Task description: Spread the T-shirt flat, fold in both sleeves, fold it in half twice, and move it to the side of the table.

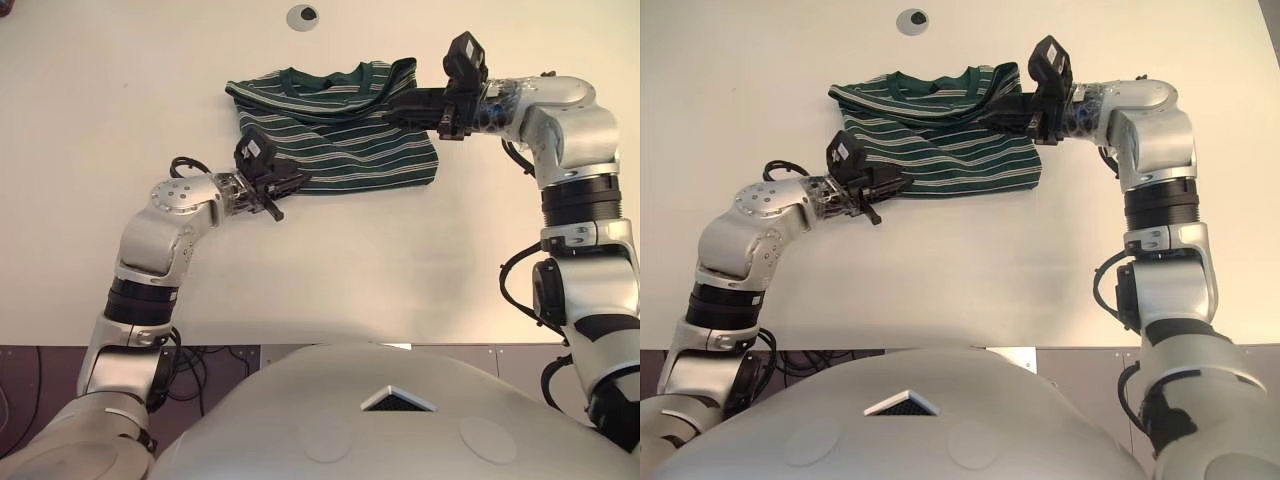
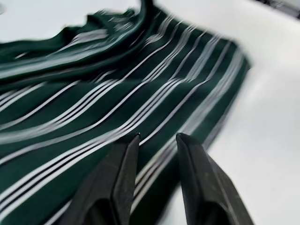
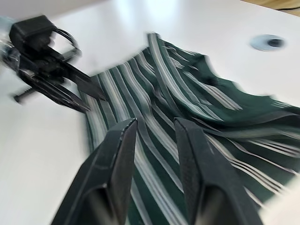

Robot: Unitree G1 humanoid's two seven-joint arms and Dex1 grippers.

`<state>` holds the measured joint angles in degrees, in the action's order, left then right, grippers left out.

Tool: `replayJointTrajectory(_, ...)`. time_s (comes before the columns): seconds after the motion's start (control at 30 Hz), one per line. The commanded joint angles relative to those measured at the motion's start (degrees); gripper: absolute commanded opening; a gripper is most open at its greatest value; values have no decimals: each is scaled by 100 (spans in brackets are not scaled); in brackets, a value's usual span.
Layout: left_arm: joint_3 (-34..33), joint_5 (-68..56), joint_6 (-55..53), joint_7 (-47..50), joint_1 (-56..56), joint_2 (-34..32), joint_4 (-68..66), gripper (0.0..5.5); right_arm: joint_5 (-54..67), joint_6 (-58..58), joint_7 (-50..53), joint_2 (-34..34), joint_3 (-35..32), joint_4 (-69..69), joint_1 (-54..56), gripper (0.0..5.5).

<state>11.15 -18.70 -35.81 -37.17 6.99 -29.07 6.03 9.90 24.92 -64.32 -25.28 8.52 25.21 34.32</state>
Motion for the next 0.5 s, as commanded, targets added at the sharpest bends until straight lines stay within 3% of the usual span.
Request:
replayJointTrajectory(0.03,300,521,332,-202,-63,-302,-533,138,-654,-708,162,-43,627,62,-329,144)
replayJointTrajectory(0.23,693,1190,988,-775,-148,-950,-887,138,-1376,-1405,-463,-484,1457,-18,-568,144)
replayJointTrajectory(0.33,839,1830,1701,-945,185,-1457,-1584,138,-987,-761,-1498,-923,1750,-1147,-961,144)
replayJointTrajectory(0.5,800,2340,2747,-985,1174,-1591,-2925,138,-121,1597,-1050,-304,1522,-2733,-836,144)
